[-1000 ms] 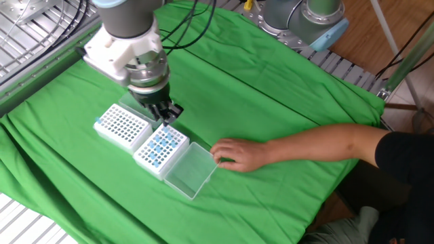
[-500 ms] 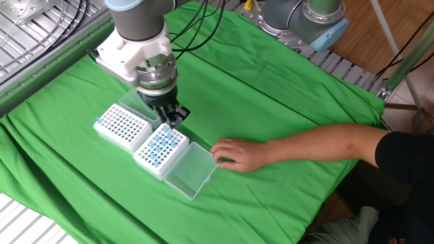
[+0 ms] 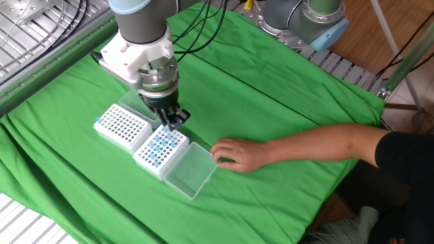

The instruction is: Insert a medium pipette tip into the holder for medium pipette tips

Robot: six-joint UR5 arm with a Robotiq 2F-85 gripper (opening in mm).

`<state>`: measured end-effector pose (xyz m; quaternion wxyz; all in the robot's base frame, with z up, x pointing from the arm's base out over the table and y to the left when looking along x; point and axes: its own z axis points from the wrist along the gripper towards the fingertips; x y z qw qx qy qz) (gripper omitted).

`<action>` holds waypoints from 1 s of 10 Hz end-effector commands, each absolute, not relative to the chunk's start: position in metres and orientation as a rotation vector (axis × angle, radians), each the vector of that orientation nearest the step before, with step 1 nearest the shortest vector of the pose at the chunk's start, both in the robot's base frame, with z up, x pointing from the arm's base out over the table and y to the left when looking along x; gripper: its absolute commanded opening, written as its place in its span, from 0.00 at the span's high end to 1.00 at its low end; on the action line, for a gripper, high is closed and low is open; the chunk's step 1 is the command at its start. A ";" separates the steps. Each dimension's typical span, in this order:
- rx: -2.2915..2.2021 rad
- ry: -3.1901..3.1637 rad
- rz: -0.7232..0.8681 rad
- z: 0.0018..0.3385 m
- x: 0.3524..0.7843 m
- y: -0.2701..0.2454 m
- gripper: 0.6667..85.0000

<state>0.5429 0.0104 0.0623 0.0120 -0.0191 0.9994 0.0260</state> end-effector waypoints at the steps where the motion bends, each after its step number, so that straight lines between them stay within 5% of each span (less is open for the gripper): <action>1: -0.045 3.100 0.093 0.061 0.548 0.011 0.72; 5: -0.038 3.088 0.074 0.060 0.552 0.008 0.77; 10: 0.044 3.072 0.041 0.062 0.556 0.004 1.00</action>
